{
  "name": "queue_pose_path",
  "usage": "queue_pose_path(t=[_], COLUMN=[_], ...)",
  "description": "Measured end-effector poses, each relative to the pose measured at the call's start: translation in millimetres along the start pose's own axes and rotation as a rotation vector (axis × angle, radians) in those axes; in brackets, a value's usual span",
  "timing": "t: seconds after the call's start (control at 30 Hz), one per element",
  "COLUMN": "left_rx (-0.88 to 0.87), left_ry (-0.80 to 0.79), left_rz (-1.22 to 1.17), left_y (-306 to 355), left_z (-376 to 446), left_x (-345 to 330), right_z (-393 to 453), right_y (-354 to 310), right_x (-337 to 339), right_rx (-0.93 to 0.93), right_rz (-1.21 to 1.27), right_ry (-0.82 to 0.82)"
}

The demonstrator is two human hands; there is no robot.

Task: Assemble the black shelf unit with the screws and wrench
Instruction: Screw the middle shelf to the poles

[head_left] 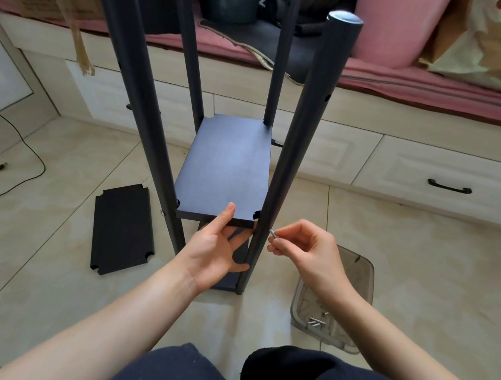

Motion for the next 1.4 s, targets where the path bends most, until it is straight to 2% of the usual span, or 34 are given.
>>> queue_pose_path(t=[0.1, 0.3, 0.6, 0.83, 1.07, 1.4], left_rx=[0.005, 0.005, -0.004, -0.028, -0.068, -0.093], left_ry=[-0.022, -0.013, -0.011, 0.036, 0.076, 0.045], left_rz=[0.008, 0.004, -0.006, 0.034, 0.067, 0.095], left_y=[0, 0, 1, 0, -4, 0], left_z=[0, 0, -1, -1, -1, -3], left_x=[-1, -1, -3, -3, -3, -1], right_z=[-4, 0, 13, 20, 24, 23], right_y=[6, 0, -7, -13, -13, -5], right_x=[-3, -4, 5, 6, 5, 5], right_rx=[-0.075, 0.037, 0.064, 0.076, 0.086, 0.052], right_rz=[0.145, -0.063, -0.228, -0.221, -0.221, -0.171], right_ry=[0.017, 0.058, 0.029, -0.041, -0.032, 0.002])
Point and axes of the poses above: each hand's wrist, its own z-axis towards the middle knuckle, its own x-axis out of the back of the hand, y = z × x, the point moved 5 cm from there along z, towards the middle knuckle, and after that the axes turned 14 degrees about -z, right-handed, at the moved point
